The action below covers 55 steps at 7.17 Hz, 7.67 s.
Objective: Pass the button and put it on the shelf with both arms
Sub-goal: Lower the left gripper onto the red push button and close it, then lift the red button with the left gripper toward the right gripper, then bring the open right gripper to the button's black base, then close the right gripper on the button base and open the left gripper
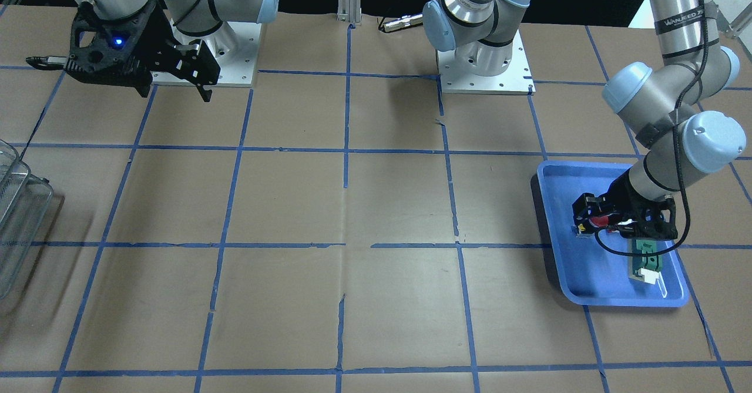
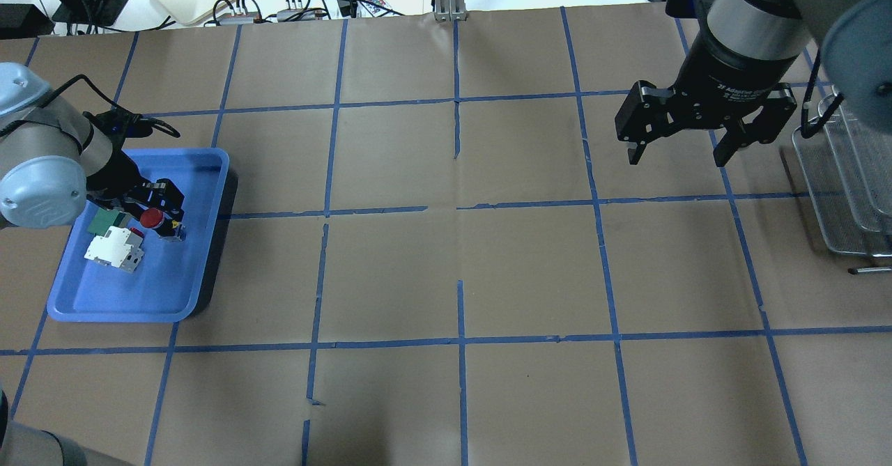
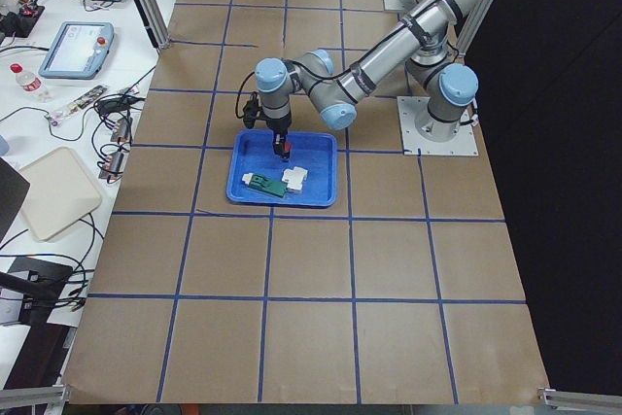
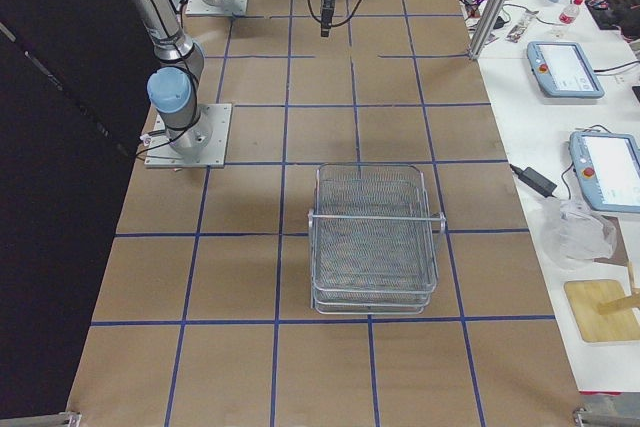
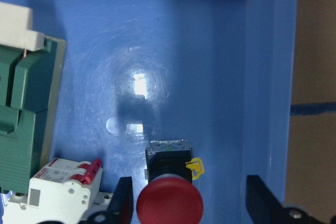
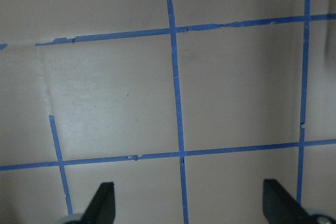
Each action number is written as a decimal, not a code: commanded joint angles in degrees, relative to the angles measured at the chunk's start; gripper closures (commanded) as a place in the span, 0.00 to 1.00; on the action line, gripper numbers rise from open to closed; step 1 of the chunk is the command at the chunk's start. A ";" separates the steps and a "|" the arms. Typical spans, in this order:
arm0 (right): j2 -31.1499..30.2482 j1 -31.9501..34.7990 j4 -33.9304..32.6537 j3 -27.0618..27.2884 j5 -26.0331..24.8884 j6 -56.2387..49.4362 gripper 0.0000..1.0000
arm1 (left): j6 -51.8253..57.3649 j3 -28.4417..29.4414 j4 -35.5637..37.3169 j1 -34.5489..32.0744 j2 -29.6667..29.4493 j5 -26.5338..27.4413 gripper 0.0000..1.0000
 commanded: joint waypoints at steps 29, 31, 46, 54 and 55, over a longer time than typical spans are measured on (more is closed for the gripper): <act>1.38 -19.45 11.62 10.29 56.71 32.95 0.00 | -53.12 3.59 20.22 -37.32 5.24 -68.17 1.00; 2.08 -19.45 6.80 10.37 57.42 38.47 0.00 | -53.21 3.51 20.22 -37.49 5.07 -68.17 1.00; 3.31 -14.00 -3.16 12.48 56.54 52.21 0.68 | -53.21 3.95 20.22 -37.41 4.80 -68.08 1.00; 3.31 -18.54 -7.52 12.04 49.83 47.06 1.00 | -56.96 4.38 20.13 -37.23 6.38 -65.98 0.00; 3.40 -22.83 -7.56 11.96 48.29 38.67 1.00 | -57.77 5.60 19.78 -37.23 6.12 -61.53 0.00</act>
